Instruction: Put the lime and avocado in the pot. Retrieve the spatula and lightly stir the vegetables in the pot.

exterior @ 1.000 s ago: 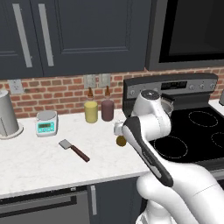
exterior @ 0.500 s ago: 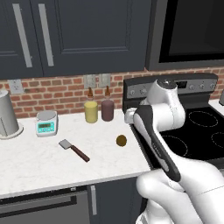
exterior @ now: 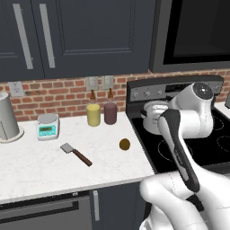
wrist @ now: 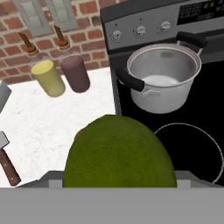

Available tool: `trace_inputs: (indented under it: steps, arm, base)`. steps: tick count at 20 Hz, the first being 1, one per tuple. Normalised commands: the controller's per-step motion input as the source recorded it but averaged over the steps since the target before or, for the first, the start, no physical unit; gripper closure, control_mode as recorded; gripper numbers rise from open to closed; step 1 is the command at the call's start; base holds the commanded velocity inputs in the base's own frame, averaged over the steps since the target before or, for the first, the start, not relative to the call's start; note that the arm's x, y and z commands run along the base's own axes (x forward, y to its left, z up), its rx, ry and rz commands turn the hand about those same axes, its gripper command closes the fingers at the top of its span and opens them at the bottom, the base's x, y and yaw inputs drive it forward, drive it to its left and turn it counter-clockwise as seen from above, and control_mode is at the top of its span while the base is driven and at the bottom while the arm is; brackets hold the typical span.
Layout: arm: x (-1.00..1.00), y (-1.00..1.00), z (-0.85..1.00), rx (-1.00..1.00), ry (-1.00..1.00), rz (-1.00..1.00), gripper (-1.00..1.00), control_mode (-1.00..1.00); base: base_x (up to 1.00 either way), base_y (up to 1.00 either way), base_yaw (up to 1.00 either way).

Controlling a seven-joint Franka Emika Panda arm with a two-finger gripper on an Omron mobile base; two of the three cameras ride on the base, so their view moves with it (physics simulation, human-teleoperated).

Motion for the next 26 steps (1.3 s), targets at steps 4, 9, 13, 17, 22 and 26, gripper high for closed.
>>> trace_inputs:
  steps: [4,9,13,17,22,26]
  arm:
    - [0.21,-0.50,0.62,0.07,0.00,0.00,1.00,-1.00]
    - [0.35,-0.46,0.50,0.03,0.11,0.00,1.00,-1.00]
    - [0.34,-0.48,0.00,0.00,0.01,0.00,1.00,-1.00]
    - [0.28,-0.42,-0.14,0.00,-0.10,0.04,1.00,-1.00]
    - [0.45,-0.34,-0.11,0.00,0.00,0.07,1.00,-1.00]
    - [0.58,-0.21,-0.25,0.00,0.02,0.07,1.00,-1.00]
  base:
    - [0.00,0.00,0.00]
    - [0.00,0.00,0.00]
    - [0.00,0.00,0.00]
    - [0.00,0.00,0.00]
    - [0.00,0.00,0.00]
    - [0.00,0.00,0.00]
